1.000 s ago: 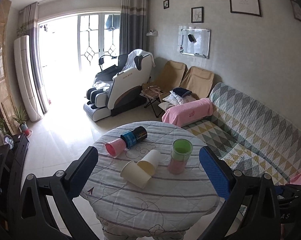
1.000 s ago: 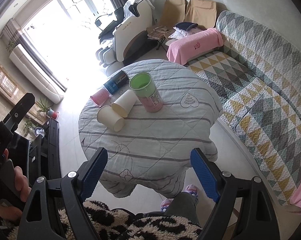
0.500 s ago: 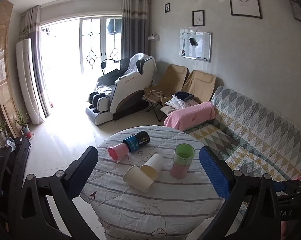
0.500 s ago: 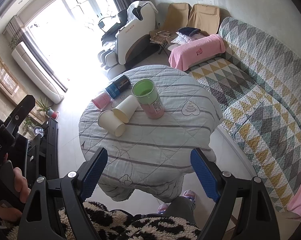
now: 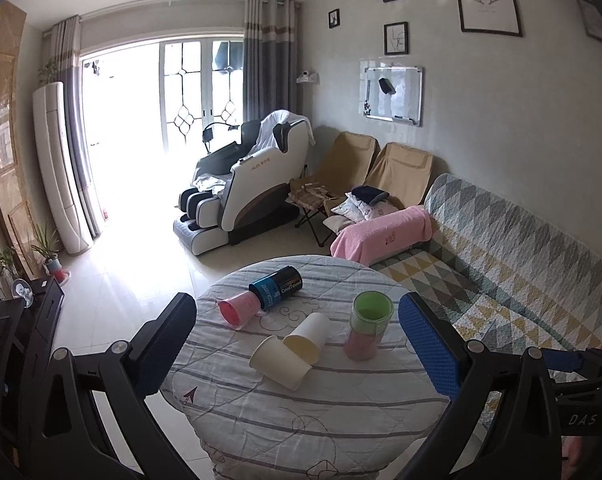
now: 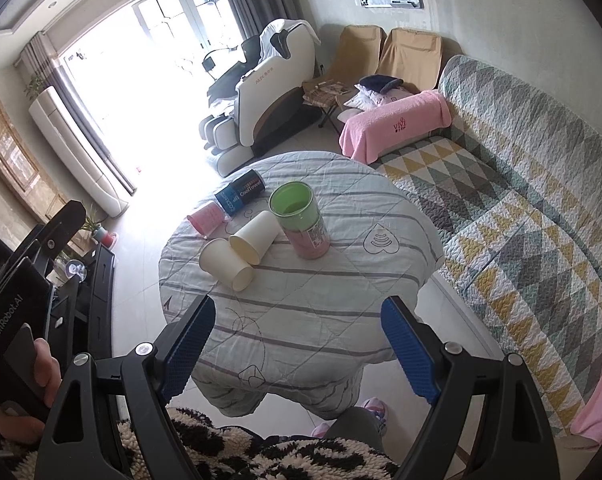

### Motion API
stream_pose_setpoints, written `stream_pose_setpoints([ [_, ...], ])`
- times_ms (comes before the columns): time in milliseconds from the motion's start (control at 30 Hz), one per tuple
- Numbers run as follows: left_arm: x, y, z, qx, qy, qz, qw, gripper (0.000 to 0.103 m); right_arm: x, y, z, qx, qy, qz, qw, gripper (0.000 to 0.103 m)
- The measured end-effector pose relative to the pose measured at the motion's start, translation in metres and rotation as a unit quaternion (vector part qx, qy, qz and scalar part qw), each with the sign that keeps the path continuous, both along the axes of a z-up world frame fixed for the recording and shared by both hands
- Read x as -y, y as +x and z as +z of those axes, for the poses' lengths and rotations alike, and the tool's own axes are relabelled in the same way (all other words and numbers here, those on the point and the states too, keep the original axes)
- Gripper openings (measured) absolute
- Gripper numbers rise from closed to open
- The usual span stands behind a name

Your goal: Flip cup upright

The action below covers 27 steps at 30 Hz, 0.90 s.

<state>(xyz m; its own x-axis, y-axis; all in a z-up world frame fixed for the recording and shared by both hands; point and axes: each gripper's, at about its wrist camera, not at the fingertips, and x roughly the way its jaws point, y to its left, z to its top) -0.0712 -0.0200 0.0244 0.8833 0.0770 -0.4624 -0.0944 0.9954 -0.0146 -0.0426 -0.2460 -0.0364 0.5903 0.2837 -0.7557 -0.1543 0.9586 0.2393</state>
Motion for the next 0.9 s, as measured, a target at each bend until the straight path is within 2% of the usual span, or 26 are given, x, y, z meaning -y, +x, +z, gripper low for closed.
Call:
stream_pose_setpoints([
  [900,-0.0094,-0.0014,-0.0017,-0.002,0.001,-0.002,1.0000,0.102,-0.0030,-0.0020,0.0036,0.013,-0.005,-0.004,1.000,0.087],
])
